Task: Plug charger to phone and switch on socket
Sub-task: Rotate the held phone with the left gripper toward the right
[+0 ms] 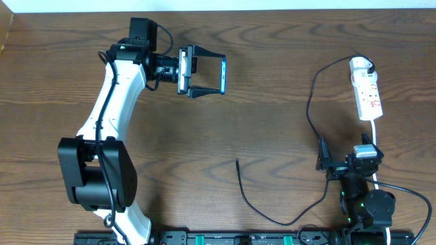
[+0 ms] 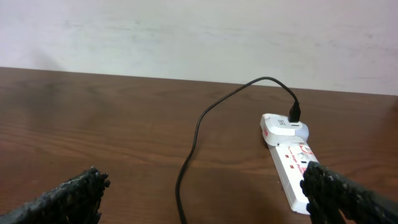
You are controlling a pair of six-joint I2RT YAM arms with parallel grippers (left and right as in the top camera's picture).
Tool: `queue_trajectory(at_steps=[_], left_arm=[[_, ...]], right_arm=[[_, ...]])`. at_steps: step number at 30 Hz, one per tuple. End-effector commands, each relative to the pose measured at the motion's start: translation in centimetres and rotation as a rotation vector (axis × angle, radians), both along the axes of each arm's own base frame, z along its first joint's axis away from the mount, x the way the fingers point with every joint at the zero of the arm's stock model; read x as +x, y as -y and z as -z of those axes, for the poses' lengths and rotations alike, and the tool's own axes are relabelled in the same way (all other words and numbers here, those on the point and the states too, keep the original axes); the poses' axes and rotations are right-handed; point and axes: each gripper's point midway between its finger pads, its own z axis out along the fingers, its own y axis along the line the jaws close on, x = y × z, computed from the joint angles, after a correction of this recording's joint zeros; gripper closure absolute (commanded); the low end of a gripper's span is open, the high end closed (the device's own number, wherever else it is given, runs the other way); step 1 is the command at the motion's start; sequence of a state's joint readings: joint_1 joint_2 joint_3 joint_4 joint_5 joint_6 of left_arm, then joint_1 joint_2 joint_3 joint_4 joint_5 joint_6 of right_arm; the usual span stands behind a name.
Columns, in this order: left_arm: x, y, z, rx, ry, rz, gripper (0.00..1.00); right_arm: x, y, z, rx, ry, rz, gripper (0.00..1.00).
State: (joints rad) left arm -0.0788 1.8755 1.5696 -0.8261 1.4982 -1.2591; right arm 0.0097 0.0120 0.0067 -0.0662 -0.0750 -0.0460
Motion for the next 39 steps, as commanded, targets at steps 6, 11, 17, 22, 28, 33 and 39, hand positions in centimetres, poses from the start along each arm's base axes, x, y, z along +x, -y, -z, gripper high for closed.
queue_trajectory(at_steps=[6,11,17,22,28,33,39], left_arm=[[-0.4,-0.1,-2.8,-0.045,0.072,0.012,0.92],[-0.2,-0.2,-2.3,-0.015,0.075,0.000,0.93],[0.1,-0.2,-1.6,0.024,0.080,-0.015,0.93],[0.9,-0.6,0.0,0.125,0.117,-0.050,0.93],[1.9,-1.3,2.2,0.261,0.183,-0.087,0.93],[3.0,-2.6,4.4,0.417,0.214,-0.134,0.93],[3.9,-4.0,6.3,0.555,0.224,-0.178,0.93]], right_arm=[[0.0,-0.2,0.0,-0.011,0.003,-0.012,0.01],[0.0,-0.2,0.0,-0.011,0.003,-0.012,0.01],[0.0,-0.2,0.0,-0.011,0.003,-0.012,0.01],[0.0,-0.2,0.0,-0.011,0.003,-0.012,0.01],[0.0,-0.2,0.0,-0.011,0.003,-0.012,0.01],[0.0,-0.2,0.0,-0.011,0.003,-0.012,0.01],[0.0,0.2,-0.1,-0.032,0.009,0.014,0.01]])
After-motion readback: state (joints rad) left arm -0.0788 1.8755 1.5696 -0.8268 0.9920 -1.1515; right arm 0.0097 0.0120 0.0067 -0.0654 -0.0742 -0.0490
